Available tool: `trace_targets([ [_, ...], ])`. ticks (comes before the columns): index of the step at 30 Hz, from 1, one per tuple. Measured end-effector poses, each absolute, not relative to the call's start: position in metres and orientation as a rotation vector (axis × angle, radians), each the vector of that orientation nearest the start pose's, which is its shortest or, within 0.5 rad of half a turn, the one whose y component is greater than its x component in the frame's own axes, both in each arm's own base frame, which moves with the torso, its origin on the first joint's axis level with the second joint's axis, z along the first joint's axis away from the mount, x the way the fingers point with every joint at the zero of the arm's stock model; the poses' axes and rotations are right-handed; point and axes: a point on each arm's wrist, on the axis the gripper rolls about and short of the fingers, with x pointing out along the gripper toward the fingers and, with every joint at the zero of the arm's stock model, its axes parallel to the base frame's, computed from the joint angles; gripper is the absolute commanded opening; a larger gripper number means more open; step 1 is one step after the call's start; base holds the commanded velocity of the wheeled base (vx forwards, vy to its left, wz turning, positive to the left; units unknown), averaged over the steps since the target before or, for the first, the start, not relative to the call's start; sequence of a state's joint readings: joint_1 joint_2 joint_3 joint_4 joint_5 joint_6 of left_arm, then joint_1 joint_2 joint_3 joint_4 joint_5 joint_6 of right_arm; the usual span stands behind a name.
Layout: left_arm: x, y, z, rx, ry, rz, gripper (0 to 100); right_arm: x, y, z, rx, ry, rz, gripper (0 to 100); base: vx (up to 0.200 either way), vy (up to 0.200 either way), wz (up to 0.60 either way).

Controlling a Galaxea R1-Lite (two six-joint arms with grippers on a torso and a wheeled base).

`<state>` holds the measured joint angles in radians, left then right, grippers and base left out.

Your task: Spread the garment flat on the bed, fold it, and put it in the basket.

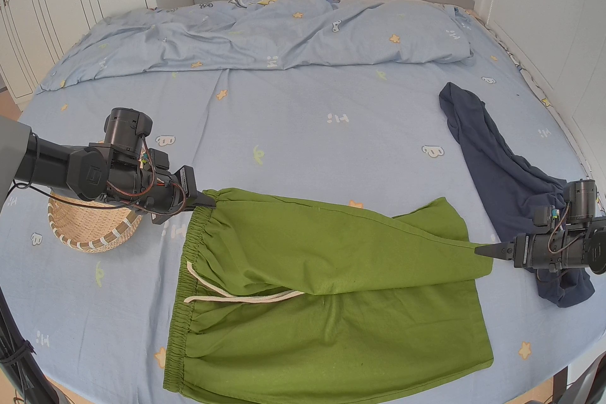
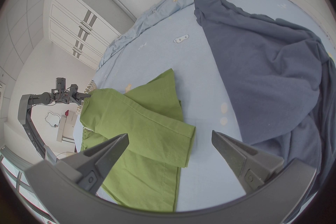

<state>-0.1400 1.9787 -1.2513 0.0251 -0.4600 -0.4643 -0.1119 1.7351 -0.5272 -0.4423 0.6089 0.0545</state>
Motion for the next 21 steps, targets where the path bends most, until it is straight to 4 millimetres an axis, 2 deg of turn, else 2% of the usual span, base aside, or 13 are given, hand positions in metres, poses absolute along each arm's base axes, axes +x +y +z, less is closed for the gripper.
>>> trace_targets([
  [16,0.368,-0.062,0.147,-0.551,0.876,-0.389,0,0.263,-0.012,0.075,0.358,0.747,0.52,100,0.0,0.0,0.0],
  [17,0.368,-0.062,0.147,-0.551,0.876,-0.389,0,0.264,-0.012,0.074,0.357,0.745,0.522,0,0.0,0.0,0.0],
  [21,0.368,-0.062,0.147,-0.551,0.876,-0.389,0,0.266,-0.01,0.071,0.357,0.749,0.528,0,0.0,0.0,0.0],
])
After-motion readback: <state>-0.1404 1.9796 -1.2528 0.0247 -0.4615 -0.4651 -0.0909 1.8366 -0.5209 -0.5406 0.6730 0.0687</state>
